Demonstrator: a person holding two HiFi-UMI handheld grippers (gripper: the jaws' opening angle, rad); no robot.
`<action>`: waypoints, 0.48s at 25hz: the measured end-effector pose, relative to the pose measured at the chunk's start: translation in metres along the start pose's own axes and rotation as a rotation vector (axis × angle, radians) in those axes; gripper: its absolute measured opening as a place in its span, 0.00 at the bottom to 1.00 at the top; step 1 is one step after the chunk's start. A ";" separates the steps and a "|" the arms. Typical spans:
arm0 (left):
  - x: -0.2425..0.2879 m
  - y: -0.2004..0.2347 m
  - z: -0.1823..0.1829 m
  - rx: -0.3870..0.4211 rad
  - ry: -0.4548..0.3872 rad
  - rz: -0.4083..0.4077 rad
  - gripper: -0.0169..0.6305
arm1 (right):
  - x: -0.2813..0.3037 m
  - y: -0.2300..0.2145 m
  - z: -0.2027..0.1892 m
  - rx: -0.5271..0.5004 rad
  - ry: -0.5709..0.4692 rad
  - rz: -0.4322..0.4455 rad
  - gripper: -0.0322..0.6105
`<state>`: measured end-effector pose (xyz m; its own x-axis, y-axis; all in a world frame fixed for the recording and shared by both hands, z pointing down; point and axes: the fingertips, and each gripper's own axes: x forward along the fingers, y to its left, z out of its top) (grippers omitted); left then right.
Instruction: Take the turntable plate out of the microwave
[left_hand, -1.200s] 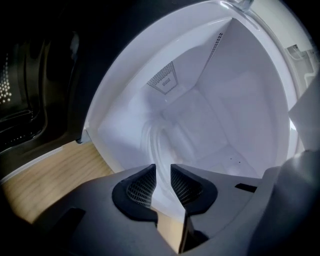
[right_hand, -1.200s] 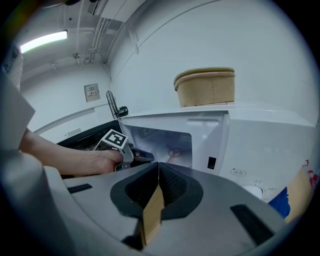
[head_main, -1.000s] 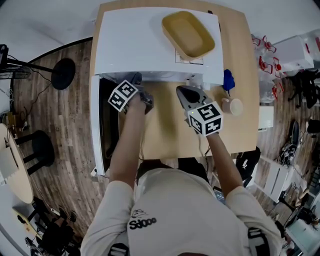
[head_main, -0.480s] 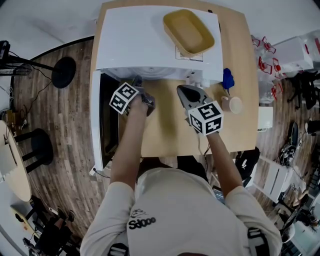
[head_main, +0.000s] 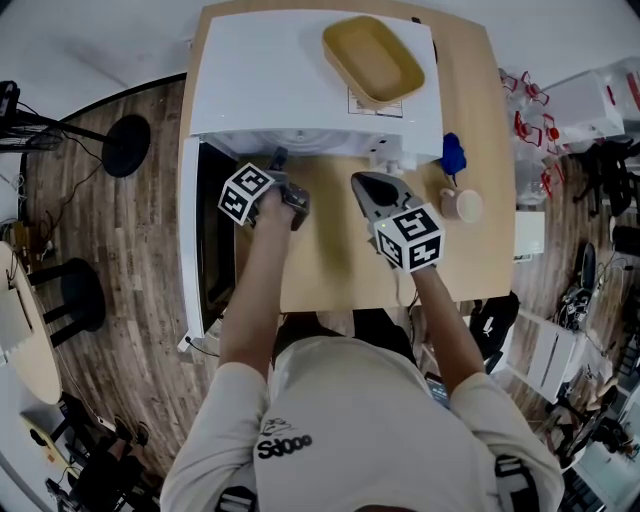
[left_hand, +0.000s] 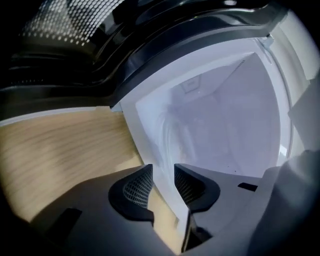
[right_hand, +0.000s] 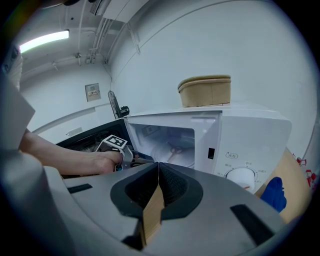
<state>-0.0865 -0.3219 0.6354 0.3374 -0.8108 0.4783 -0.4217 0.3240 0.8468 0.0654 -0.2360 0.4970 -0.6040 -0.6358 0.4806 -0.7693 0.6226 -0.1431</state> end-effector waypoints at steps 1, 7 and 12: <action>0.002 0.002 -0.003 -0.010 0.007 -0.001 0.24 | 0.000 -0.001 -0.001 0.000 0.003 -0.001 0.06; 0.011 -0.008 -0.017 -0.023 0.017 -0.048 0.21 | -0.003 -0.010 -0.009 0.008 0.018 -0.015 0.06; 0.015 -0.009 -0.020 -0.019 0.021 -0.031 0.19 | -0.004 -0.013 -0.012 0.016 0.021 -0.017 0.06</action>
<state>-0.0605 -0.3272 0.6396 0.3673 -0.8104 0.4564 -0.3953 0.3082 0.8653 0.0806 -0.2364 0.5071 -0.5860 -0.6365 0.5015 -0.7830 0.6042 -0.1480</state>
